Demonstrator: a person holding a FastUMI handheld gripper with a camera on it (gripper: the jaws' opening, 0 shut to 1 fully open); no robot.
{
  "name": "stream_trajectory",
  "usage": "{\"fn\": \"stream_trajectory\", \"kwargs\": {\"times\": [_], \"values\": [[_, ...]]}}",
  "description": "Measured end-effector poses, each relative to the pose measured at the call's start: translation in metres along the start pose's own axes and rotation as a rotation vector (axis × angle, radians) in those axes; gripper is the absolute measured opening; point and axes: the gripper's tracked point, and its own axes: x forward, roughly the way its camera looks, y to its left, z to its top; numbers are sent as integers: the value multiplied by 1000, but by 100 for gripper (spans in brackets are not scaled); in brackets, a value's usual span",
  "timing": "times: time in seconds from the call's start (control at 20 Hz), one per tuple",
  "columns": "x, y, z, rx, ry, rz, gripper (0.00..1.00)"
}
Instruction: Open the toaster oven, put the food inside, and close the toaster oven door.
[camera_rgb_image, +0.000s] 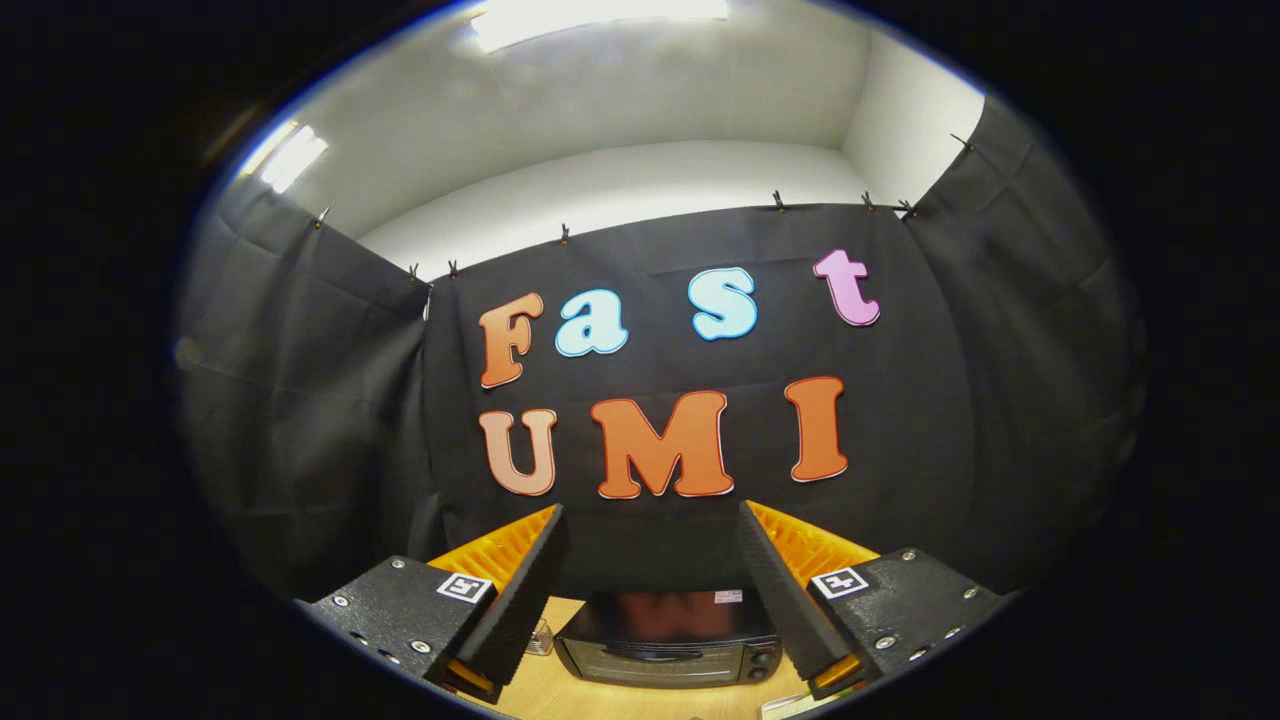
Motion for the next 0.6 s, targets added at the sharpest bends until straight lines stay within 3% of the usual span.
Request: {"fn": "stream_trajectory", "kwargs": {"times": [0.35,0.6], "values": [[8,-6,-16,-16,5,-22,99],[21,-3,-65,-26,57,-11,99]]}}
